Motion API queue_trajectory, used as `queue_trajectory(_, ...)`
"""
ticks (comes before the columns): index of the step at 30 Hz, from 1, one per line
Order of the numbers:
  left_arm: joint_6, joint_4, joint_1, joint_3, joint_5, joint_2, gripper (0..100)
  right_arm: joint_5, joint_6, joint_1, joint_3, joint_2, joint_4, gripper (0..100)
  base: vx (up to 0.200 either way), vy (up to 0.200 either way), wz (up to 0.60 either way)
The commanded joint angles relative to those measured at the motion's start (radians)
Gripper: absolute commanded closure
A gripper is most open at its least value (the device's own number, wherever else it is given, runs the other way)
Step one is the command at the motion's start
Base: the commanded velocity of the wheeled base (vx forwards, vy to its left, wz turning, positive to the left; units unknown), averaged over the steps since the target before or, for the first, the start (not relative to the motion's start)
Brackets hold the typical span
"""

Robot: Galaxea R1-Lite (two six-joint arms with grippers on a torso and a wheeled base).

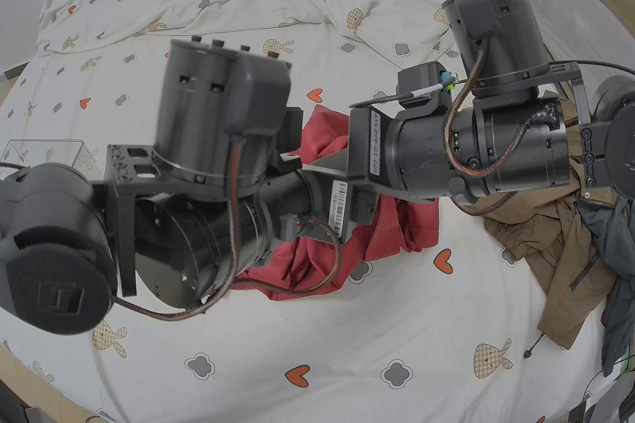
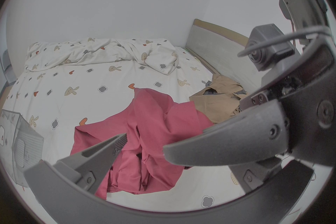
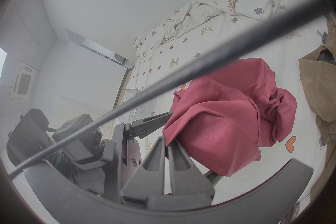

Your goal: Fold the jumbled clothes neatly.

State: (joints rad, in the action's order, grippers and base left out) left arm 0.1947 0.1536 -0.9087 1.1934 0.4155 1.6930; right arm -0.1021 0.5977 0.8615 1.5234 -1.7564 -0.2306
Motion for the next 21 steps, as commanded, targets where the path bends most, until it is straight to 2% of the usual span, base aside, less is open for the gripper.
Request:
queue_trajectory(1, 0.003, 0.009, -0.001, 0.003, 0.014, -0.001, 0, -0.002, 0.001, -0.006, 0.004, -0.022, -0.006, 100, 0.0, 0.0, 0.0)
queue_trajectory(13, 0.005, 0.007, -0.073, -0.02, 0.089, -0.068, 0, -0.004, 0.001, -0.088, 0.009, -0.031, -0.004, 100, 0.0, 0.0, 0.0)
queue_trajectory(21, 0.002, 0.009, -0.116, -0.028, 0.091, -0.058, 0, -0.004, 0.001, -0.091, 0.012, -0.023, -0.006, 100, 0.0, 0.0, 0.0)
